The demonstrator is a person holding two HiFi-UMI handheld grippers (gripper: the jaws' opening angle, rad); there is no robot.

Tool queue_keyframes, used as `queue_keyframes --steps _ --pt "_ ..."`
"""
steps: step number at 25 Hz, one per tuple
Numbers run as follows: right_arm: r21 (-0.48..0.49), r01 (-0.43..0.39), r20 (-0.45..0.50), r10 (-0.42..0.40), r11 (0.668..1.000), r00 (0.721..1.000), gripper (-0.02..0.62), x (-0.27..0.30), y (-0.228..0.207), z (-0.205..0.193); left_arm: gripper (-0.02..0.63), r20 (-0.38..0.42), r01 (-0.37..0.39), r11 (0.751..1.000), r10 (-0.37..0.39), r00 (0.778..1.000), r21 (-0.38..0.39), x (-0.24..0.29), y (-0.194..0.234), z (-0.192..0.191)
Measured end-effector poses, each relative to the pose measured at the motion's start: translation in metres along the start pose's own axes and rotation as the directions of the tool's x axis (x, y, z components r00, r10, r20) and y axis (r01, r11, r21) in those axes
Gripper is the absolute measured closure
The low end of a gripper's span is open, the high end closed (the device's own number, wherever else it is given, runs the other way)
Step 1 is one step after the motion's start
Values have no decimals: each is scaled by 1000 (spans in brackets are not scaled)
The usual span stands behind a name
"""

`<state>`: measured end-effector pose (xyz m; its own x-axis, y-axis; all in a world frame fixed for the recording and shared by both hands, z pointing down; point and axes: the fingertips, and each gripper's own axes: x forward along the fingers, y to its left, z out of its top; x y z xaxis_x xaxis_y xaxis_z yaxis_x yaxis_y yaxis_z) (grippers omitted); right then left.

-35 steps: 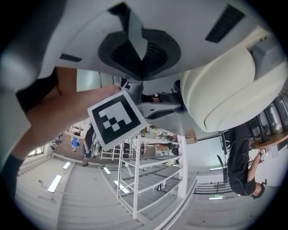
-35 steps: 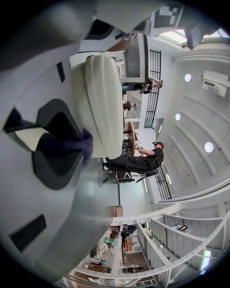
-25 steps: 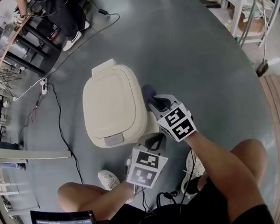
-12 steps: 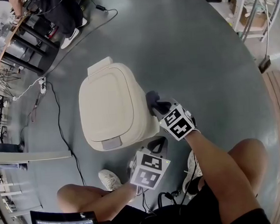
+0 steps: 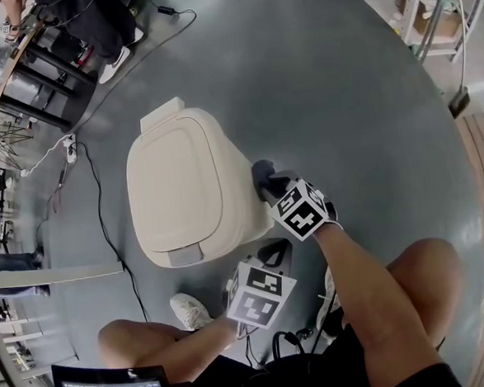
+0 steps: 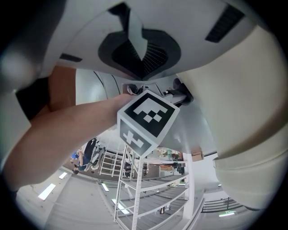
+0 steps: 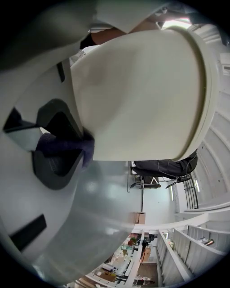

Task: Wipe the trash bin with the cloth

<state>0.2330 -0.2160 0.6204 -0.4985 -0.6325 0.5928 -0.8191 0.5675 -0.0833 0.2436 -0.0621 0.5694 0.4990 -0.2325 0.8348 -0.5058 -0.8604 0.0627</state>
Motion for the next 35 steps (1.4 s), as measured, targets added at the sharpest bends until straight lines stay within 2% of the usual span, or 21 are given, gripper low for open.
queue_keyframes --steps 5,12,17,20,23,27,30,32,35 --pt "33 -10 -17 11 999 1000 530 7 -4 -6 604 -12 10 1000 -10 1000 -5 5 2 -1" --pt "81 33 -32 -30 996 999 529 9 -20 -16 604 -7 25 999 -26 1000 -36 12 -2 -3" --pt "155 92 16 -95 984 995 529 0 -35 -8 604 16 29 999 -28 999 -34 7 -2 0" --pt "200 127 93 -148 971 985 529 -19 -44 13 604 59 23 999 -22 998 -23 -9 -6 4" --pt "251 143 228 -203 957 952 530 -51 -50 60 604 119 19 999 -15 993 -28 -39 -6 20" --pt "241 216 371 -295 946 880 529 -108 -60 123 604 220 53 998 -43 975 -42 -83 -11 49" --pt "198 295 423 -353 935 835 529 -144 -62 165 604 327 64 997 -47 944 -44 -112 -7 69" --pt "160 322 458 -359 933 813 530 -165 -52 191 604 384 69 996 -41 922 -58 -133 0 77" --pt "114 344 519 -352 932 779 530 -196 -28 229 604 486 82 993 -29 874 -89 -170 16 92"
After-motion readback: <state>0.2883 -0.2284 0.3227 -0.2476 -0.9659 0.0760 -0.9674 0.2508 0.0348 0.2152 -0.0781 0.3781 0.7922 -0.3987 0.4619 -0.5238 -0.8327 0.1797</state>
